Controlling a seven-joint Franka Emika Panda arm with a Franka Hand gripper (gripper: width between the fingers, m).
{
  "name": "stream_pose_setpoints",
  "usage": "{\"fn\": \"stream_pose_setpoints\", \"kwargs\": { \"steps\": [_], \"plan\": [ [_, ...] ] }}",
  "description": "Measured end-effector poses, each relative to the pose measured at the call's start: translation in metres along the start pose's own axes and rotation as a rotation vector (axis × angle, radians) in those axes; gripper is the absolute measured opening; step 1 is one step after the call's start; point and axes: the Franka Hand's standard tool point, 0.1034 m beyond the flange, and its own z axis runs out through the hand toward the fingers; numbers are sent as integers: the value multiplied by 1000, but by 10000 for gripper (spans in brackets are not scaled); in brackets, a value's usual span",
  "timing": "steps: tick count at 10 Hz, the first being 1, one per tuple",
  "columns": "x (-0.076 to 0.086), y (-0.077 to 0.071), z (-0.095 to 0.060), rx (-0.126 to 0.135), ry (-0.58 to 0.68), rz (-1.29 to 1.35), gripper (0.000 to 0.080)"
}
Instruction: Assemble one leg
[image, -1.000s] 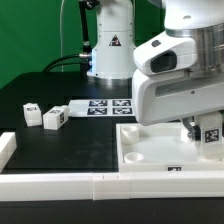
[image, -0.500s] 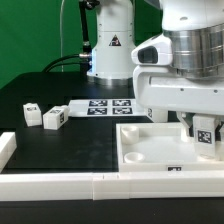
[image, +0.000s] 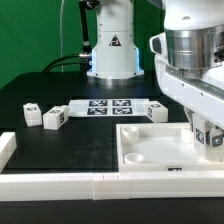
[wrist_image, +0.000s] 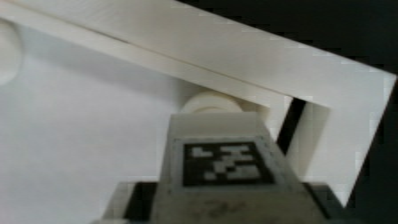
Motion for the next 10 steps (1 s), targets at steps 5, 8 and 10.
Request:
{"fn": "stream_pose_setpoints", "kwargs": {
  "steps": [5,8,10],
  "plan": [
    [-2,1,2,2,-9,-87,529],
    [-2,3,4,-1,-10,-433,648],
    [-2,3,4,-1,-9,-712,649]
  ]
}}
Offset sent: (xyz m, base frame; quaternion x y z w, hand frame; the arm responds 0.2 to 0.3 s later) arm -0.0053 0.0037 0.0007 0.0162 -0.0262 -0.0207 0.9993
